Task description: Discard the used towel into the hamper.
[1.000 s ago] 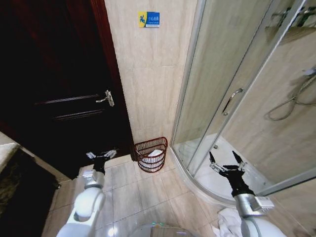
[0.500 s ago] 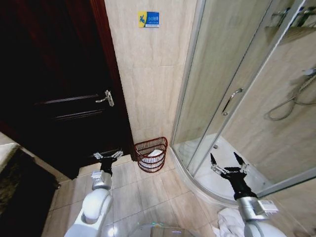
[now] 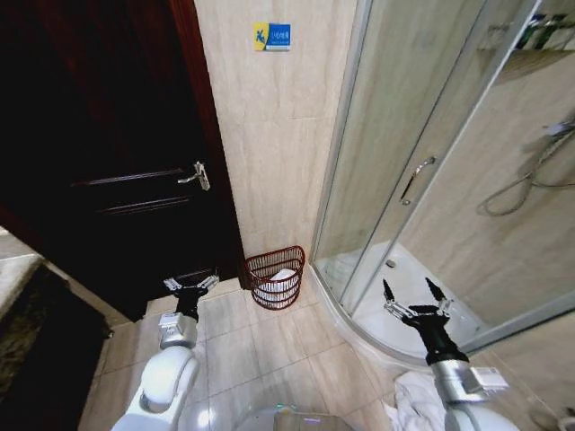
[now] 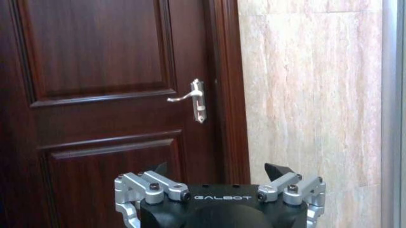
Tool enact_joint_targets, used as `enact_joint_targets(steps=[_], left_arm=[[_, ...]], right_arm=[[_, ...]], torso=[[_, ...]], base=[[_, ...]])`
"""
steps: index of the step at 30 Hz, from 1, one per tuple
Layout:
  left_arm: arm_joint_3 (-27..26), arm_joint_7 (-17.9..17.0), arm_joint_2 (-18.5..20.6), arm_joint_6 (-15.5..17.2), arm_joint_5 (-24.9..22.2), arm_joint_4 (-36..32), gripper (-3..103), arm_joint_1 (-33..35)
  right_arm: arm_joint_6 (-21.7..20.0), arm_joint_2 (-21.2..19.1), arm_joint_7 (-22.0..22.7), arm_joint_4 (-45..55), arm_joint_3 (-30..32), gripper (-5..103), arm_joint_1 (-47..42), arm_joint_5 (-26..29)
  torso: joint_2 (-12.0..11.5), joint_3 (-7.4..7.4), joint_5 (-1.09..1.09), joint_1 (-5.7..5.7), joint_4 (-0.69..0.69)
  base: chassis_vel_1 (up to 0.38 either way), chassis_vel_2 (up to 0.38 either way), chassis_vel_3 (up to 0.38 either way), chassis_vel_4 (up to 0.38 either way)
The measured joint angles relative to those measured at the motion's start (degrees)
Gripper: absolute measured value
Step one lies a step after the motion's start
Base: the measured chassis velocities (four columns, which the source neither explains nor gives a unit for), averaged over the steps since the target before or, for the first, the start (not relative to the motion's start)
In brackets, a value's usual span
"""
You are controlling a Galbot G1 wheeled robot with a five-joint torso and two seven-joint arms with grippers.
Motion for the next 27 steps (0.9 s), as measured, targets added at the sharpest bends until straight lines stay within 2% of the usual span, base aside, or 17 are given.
enact_joint_targets(steps=[27], left_arm=[[0.04, -0.55, -0.29, 0.1, 0.22, -0.76, 100, 0.88]], right_arm=[[1.51, -0.01, 0.1, -0.06, 0.26, 100, -0.68, 0.32]], torso=[[0.0, 0.0, 0.0, 0.02, 0.0]], base=[[0.053, -0.051, -0.053, 0.049]])
